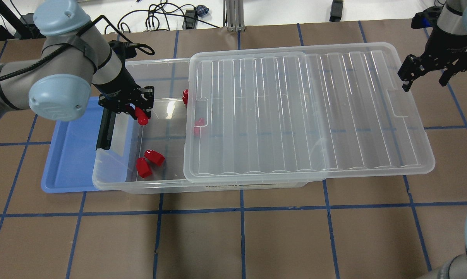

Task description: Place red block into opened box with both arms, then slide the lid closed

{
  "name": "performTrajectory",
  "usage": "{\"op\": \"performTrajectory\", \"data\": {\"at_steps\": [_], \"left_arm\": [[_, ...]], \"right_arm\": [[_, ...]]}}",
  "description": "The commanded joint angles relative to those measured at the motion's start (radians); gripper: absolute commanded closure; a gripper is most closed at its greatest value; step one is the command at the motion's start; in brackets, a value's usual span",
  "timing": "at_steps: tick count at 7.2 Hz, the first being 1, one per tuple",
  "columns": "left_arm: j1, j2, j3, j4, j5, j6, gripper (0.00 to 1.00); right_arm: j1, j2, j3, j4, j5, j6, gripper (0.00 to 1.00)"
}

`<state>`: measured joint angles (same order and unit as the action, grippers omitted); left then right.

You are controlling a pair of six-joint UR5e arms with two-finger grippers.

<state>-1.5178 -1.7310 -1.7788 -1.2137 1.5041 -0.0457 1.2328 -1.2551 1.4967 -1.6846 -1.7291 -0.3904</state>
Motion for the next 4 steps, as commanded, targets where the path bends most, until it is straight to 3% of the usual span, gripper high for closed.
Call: {"op": "performTrajectory", "data": {"at_steps": [1,4], "left_arm": [[-0.004,-0.025,-0.016,0.025,-0.005,-0.042,0.92],[-0.025,-0.068,-0.016,0.028,0.004,-0.039,0.92]], "right_arm": [[-0.001,-0.001,0.000,-0.021,-0.021,0.001,0.00],[0.004,-0.013,-0.003,-0.015,-0.018,0.015,0.00]]}}
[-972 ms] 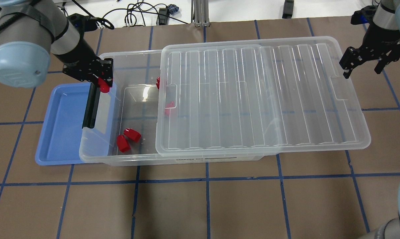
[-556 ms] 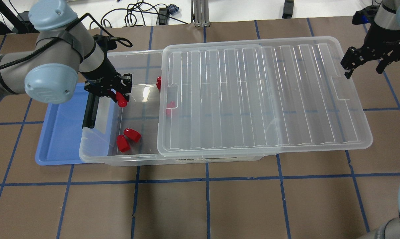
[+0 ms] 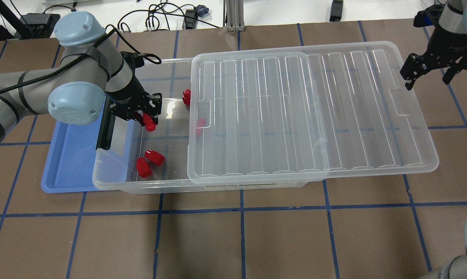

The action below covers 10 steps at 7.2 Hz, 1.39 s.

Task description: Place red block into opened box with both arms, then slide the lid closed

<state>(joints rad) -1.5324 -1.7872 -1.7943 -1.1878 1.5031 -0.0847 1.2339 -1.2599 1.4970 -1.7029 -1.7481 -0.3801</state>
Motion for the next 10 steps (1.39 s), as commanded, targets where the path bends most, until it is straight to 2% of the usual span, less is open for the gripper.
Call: {"op": "performTrajectory", "data": {"at_steps": [1,5,8,9,10], "left_arm": [[-0.011,-0.017,0.001,0.002,0.005,0.000,0.92],[-0.015,-0.058,0.000,0.036,-0.001,0.002,0.92],[-0.015,-0.069,-0.074,0.126,0.006,0.011,0.92],[-0.012,-0.092,-0.109,0.228,0.008,0.017,0.86],[-0.012,-0.101,-0.132,0.266,0.008,0.017,0.75]], "right_arm": [[0.004,-0.016,-0.003,0.002,0.001,0.006,0.00],[0.010,-0.044,-0.061,0.019,0.001,0.010,0.00],[0.010,-0.078,-0.066,0.037,0.012,0.032,0.00],[0.010,-0.078,-0.064,0.046,0.013,0.050,0.00],[0.009,-0.072,-0.067,0.042,0.016,0.056,0.00]]}}
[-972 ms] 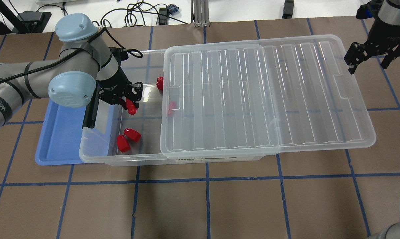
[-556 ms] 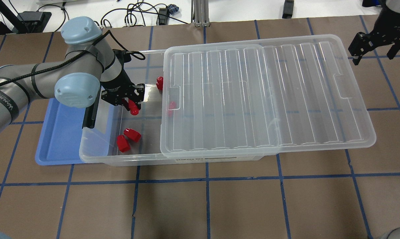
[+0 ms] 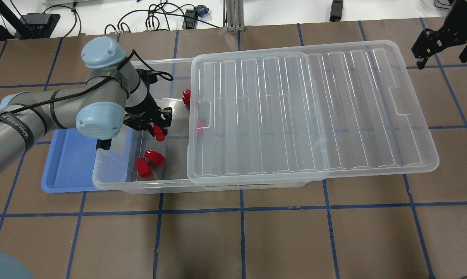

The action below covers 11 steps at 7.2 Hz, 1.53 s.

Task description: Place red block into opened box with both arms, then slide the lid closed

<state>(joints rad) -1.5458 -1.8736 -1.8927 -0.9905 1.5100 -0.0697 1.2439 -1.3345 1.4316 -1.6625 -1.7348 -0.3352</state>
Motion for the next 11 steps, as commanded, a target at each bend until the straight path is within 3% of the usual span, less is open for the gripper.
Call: {"op": "performTrajectory", "data": {"at_steps": [1,2,3,6,8,10,11], "left_arm": [[-0.002,-0.024,-0.023,0.081,0.001,-0.011,0.28],[-0.003,-0.010,-0.007,0.090,0.003,-0.028,0.00],[-0.003,0.019,0.029,0.054,0.003,-0.030,0.00],[-0.013,0.111,0.211,-0.298,0.032,-0.036,0.00],[-0.013,0.172,0.268,-0.390,0.030,-0.026,0.00],[-0.019,0.256,0.287,-0.481,0.032,-0.021,0.00],[-0.019,0.299,0.293,-0.499,0.036,0.013,0.00]], "right_arm": [[0.003,0.003,-0.007,-0.005,0.038,0.040,0.00],[0.002,0.008,-0.011,-0.002,0.070,0.048,0.00],[0.002,-0.005,-0.010,0.016,0.073,0.050,0.00],[-0.003,-0.023,-0.013,0.033,0.081,0.030,0.00],[-0.001,-0.043,-0.017,0.103,0.083,0.021,0.00],[-0.006,-0.023,-0.028,0.096,0.084,-0.046,0.00],[-0.006,0.007,-0.033,0.039,0.058,-0.062,0.00]]}}
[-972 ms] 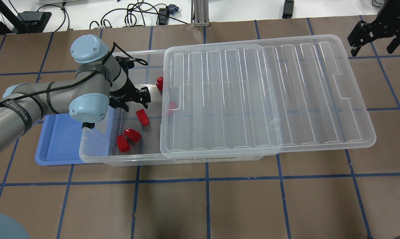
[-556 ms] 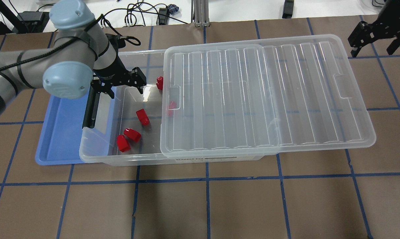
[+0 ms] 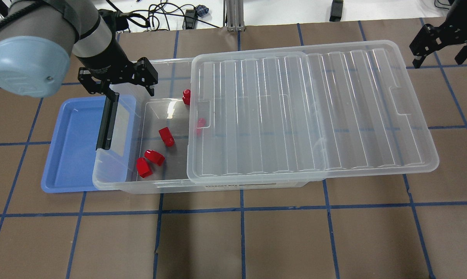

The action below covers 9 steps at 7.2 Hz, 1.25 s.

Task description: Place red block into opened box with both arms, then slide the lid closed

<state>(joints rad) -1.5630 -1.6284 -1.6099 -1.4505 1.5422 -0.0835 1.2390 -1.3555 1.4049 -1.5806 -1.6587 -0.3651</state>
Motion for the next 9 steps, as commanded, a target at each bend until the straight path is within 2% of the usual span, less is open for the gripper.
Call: {"op": "performTrajectory", "data": {"at_steps": [1,2,4,5,9], "left_arm": [[-0.002,0.092,-0.005,-0.045,0.054,0.066,0.00],[-0.002,0.131,-0.008,-0.042,0.053,0.074,0.00],[-0.002,0.160,-0.025,-0.041,0.064,0.073,0.00],[-0.003,0.138,-0.027,-0.041,0.059,0.073,0.00],[0.000,0.052,0.106,-0.065,0.059,0.074,0.00]], "right_arm": [[-0.001,0.029,-0.012,-0.076,-0.074,-0.028,0.00],[-0.006,0.050,-0.011,-0.173,-0.081,-0.021,0.00],[-0.028,0.067,0.019,-0.203,-0.079,-0.037,0.00],[-0.030,0.067,0.014,-0.202,-0.079,-0.040,0.00],[-0.036,0.113,0.075,-0.203,-0.090,-0.037,0.00]]}}
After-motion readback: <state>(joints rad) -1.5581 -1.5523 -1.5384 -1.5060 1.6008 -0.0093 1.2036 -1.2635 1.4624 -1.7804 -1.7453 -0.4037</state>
